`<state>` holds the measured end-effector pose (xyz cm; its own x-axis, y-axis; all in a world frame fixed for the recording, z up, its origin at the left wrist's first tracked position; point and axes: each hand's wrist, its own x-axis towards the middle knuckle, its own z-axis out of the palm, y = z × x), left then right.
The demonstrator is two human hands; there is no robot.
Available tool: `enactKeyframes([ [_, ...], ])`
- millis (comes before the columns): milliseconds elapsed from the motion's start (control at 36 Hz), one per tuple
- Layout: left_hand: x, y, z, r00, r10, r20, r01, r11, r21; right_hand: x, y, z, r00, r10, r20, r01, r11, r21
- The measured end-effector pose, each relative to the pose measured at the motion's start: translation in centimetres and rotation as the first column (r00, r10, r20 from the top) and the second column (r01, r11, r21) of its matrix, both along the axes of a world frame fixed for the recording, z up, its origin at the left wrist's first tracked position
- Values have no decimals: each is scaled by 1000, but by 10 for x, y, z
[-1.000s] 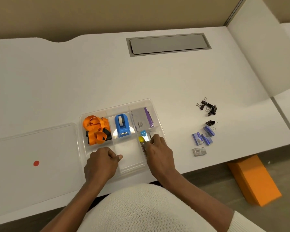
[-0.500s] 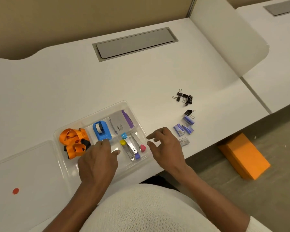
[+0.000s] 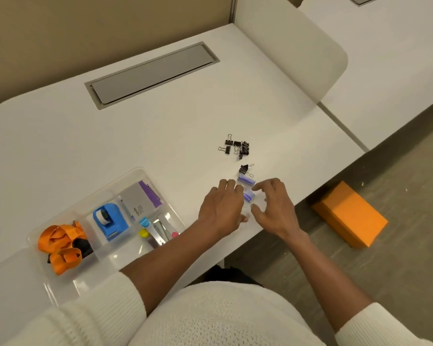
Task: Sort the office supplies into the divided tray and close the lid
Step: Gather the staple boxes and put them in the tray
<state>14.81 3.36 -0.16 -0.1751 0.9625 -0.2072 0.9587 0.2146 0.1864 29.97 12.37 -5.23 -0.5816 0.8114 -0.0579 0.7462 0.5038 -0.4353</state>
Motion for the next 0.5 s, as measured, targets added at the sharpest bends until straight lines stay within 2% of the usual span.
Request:
enactKeyframes([
  [56, 6, 8, -12, 1000, 17, 11, -16, 997, -78, 0, 10, -3, 1000, 11, -19, -10, 999, 53],
  [139, 8, 15, -30, 1000, 10, 11, -8, 989, -147, -3, 24, -8, 998, 56, 0, -56, 998, 43],
  [250, 7, 18, -45, 1000, -21, -5, 20, 993, -113, -8, 34, -17, 989, 140, 39, -141, 989, 36],
  [333, 8, 21, -49, 999, 14, 38, -11, 996, -83, -11, 38, -24, 979, 192, 70, -194, 980, 32],
  [417, 8, 21, -49, 996, 63, 67, -57, 995, -86, -15, 41, -28, 972, 215, 91, -220, 975, 38],
  [500, 7, 20, -49, 998, 48, 36, -45, 995, -87, -19, 43, -30, 967, 219, 130, -229, 971, 66],
])
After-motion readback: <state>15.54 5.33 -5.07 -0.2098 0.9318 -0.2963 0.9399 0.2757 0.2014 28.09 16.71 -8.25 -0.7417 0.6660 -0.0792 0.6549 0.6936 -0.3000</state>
